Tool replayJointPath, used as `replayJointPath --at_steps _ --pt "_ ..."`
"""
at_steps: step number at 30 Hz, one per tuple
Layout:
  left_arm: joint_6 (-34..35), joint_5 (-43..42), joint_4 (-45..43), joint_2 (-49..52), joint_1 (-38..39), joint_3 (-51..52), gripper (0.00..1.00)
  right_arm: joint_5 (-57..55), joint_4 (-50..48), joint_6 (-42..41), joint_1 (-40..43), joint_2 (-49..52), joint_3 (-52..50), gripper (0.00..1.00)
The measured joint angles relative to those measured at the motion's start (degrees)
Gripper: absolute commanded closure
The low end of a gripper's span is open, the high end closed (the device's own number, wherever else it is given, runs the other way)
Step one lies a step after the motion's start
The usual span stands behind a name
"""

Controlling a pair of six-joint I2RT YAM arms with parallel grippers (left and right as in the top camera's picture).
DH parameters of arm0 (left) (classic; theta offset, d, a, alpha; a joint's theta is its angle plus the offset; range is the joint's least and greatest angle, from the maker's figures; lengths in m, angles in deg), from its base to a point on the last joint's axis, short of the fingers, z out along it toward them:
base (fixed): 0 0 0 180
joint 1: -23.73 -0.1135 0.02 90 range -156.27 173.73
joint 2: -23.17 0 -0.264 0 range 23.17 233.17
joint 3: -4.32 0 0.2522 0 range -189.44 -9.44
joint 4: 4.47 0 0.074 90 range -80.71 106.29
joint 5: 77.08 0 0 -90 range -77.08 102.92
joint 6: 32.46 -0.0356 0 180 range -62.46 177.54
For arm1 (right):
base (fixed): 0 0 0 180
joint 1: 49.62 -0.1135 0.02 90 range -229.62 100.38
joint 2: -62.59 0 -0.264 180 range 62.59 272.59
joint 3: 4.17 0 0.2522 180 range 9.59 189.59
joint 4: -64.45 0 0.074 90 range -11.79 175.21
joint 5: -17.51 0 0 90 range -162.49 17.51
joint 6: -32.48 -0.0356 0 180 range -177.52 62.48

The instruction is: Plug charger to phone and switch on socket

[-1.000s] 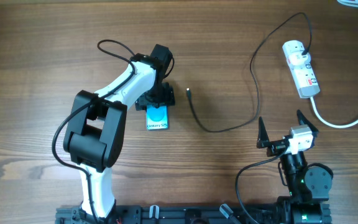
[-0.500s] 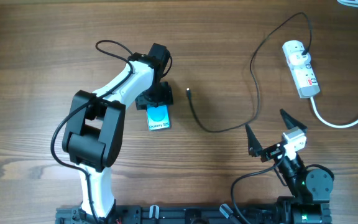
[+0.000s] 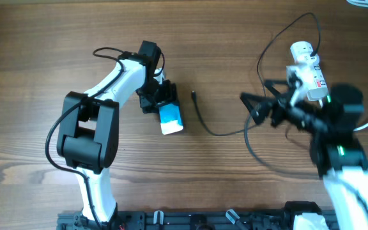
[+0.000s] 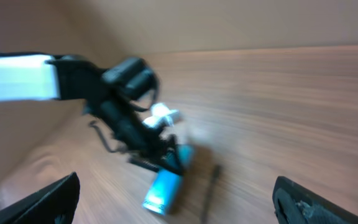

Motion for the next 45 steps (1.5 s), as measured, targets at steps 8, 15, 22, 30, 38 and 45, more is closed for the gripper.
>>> replayJointPath --at_steps 8,15,22,30,38,45 --pt "-2.4 -3.7 -0.4 0.2 -0.4 0.2 0.14 13.1 -12.4 -7.3 -8.4 29.9 0.7 0.00" --pt "-2.2 -4.2 -1.0 0.1 0.3 0.1 0.07 13.7 -21.6 -19.5 -11.9 41.5 0.6 0.01" --pt "4.4 6.7 -1.6 -0.4 5.5 -0.4 0.07 13.7 -20.5 -19.7 -11.9 42.3 0.6 0.00" --pt "8.4 14.8 -1.1 -0.3 9.7 -0.4 0.17 10.0 -17.5 -13.9 -13.5 42.3 -0.6 0.00" --pt "8.5 16.3 -0.4 -0.2 9.9 -0.4 0.23 8.5 -18.0 -12.4 -17.7 42.3 -0.6 0.00" --pt "7.8 17.6 0.5 -0.1 9.9 -0.4 0.29 6.5 -20.3 -12.4 -20.9 42.3 -0.6 0.00"
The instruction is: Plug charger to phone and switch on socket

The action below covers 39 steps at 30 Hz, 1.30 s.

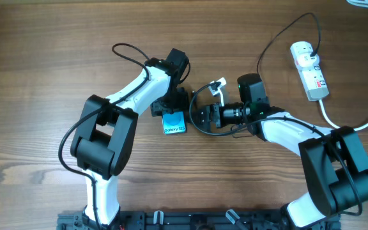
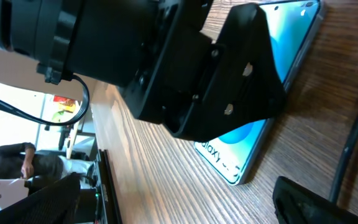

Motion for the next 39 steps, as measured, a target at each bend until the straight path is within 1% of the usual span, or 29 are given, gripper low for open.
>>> replayJointPath --at_steps 4,8,13,19,20,23,26,29,32,33,34,35,36,37,39 --pt "-1.6 -0.2 1.2 0.0 -0.1 0.0 0.29 -2.2 0.0 -1.6 -0.3 0.0 0.0 0.00" --pt "-3.8 -1.9 1.5 0.0 -0.8 0.0 0.28 -6.6 -0.2 -3.7 -3.2 0.0 0.0 0.00" --pt "-7.9 -8.3 3.1 0.0 -4.0 0.0 0.27 -13.2 -0.4 -8.3 -8.3 0.0 0.0 0.00" --pt "-11.2 -15.1 4.4 0.3 -7.3 0.0 0.27 -16.2 -2.0 -14.7 -10.8 1.9 0.0 0.01" --pt "-11.6 -15.7 4.4 0.4 -7.5 0.0 0.27 -16.3 -2.8 -15.6 -11.2 2.6 0.0 0.02" --pt "-12.2 -16.4 4.5 0.4 -7.8 0.1 0.26 -16.6 -6.3 -18.9 -12.1 5.1 0.0 0.14" --pt "-12.3 -16.8 4.6 0.4 -7.8 0.2 0.26 -16.8 -9.2 -22.5 -12.4 6.7 0.1 0.31" --pt "-12.3 -16.9 4.8 0.4 -7.8 0.2 0.25 -17.1 -11.5 -25.7 -12.7 8.5 0.1 0.38" --pt "-12.3 -17.0 4.8 0.4 -7.8 0.2 0.22 -17.9 -12.7 -26.5 -13.7 9.1 0.1 0.40" --pt "-12.3 -17.1 4.8 0.4 -7.8 0.2 0.20 -18.5 -12.9 -26.6 -14.3 9.1 0.1 0.39" --pt "-12.5 -17.2 4.7 0.4 -7.8 0.2 0.20 -18.9 -12.9 -26.6 -14.6 9.1 0.1 0.31" --pt "-12.5 -17.4 4.8 0.4 -7.8 0.2 0.19 -19.2 -12.9 -26.7 -15.0 9.1 0.1 0.12" --pt "-12.5 -17.5 4.8 0.4 -7.8 0.2 0.19 -18.6 -13.0 -26.9 -15.0 9.1 0.1 0.07" --pt "-12.5 -17.6 4.8 0.4 -7.8 0.2 0.19 -17.4 -13.2 -27.5 -15.0 9.0 0.2 0.05" --pt "-12.6 -17.5 4.8 0.4 -7.8 0.2 0.19 -16.2 -12.7 -28.1 -15.0 8.6 0.9 0.05"
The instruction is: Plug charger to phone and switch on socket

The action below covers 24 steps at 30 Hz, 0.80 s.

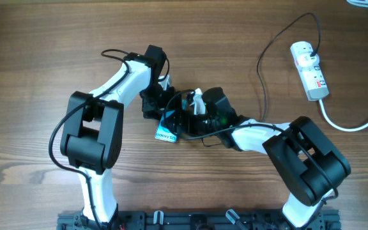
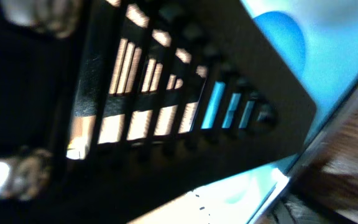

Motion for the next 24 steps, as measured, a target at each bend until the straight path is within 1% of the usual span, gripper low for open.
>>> replayJointPath --at_steps 2,3,4,8,10,11,13,14,15,18,19,23,24 --pt "-0.1 0.5 0.0 0.0 0.3 0.0 0.18 0.4 -0.2 -0.3 0.0 0.0 0.0 0.07" --pt "-0.1 0.9 0.0 0.0 0.6 0.0 0.17 0.5 -0.3 -0.4 0.0 0.0 0.0 0.11" --pt "-0.1 1.8 0.0 -0.1 1.1 0.0 0.16 0.4 -0.7 -0.6 0.0 0.0 0.0 0.21" --pt "0.2 4.6 -0.2 -0.3 3.0 -0.1 0.14 -0.2 -3.6 0.3 -0.1 1.0 -1.1 0.40" --pt "0.6 4.6 -0.4 -0.3 3.0 -0.1 0.09 -1.0 -4.6 1.1 -0.1 1.2 -1.5 0.52" --pt "1.0 4.5 -0.4 -0.3 3.0 -0.1 0.07 -1.3 -4.6 1.2 -0.1 1.2 -1.6 0.56" --pt "1.5 4.1 -0.6 -0.4 2.9 -0.2 0.01 -2.9 -4.4 1.7 -0.1 1.2 -1.7 0.62" --pt "1.6 4.1 -0.6 -0.4 2.9 -0.2 0.00 -3.4 -4.3 1.7 -0.1 1.3 -1.7 0.64" --pt "1.7 4.0 -0.7 -0.4 2.9 -0.2 0.00 -3.8 -4.2 1.7 -0.1 1.3 -1.7 0.69" --pt "1.8 3.9 -0.9 -0.4 2.9 -0.3 0.00 -4.5 -4.2 1.9 0.0 1.3 -1.7 0.76" --pt "1.8 3.9 -0.9 -0.4 2.9 -0.3 0.00 -4.8 -4.2 1.9 0.0 1.3 -1.7 0.81" --pt "1.6 3.9 -0.8 -0.4 2.9 -0.3 0.00 -5.1 -4.0 1.9 -0.1 1.3 -1.7 0.87" --pt "1.6 3.9 -0.8 -0.4 3.0 -0.3 0.00 -5.1 -3.9 1.9 -0.1 1.3 -1.7 0.90"
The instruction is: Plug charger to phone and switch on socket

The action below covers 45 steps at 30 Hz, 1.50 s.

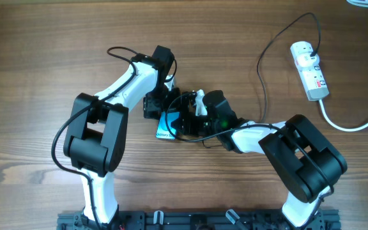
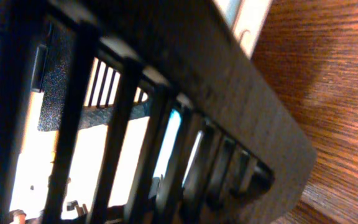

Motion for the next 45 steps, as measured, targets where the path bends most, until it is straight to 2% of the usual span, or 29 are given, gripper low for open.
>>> replayJointPath --at_steps 3,13,16,19,24,30,32,34,45 --pt "0.0 0.1 0.0 0.0 0.0 0.0 0.02 0.5 -0.3 -0.6 0.0 0.0 0.0 0.95" --pt "-2.9 -1.2 -0.4 -1.3 -2.1 1.2 0.05 4.1 -1.0 -1.3 1.2 0.0 0.1 0.96" --pt "-6.8 -8.1 -0.4 -3.9 -5.1 2.0 0.07 8.4 -6.3 -1.7 3.4 0.2 0.0 0.96" --pt "-10.7 -14.6 -0.5 -8.2 -8.0 2.0 0.14 13.5 -14.1 -4.4 5.5 0.3 -0.3 0.96" --pt "-15.0 -25.6 -1.0 -13.6 -12.5 2.0 0.21 19.8 -28.3 -12.9 7.9 0.5 -0.5 0.96" --pt "-16.9 -43.9 -5.3 -15.3 -15.4 2.0 0.28 23.9 -42.5 -23.2 8.0 0.6 -0.6 0.96" --pt "-17.2 -48.0 -6.0 -15.3 -15.8 2.0 0.37 25.2 -44.1 -25.2 8.0 0.6 -0.6 0.96" --pt "-17.7 -49.9 -6.1 -15.3 -15.9 2.0 0.54 26.5 -44.8 -25.3 8.2 0.6 -0.6 0.96" --pt "-18.0 -50.6 -3.2 -15.3 -14.6 2.3 0.55 35.9 -45.0 -21.4 11.5 0.4 -0.2 0.96"
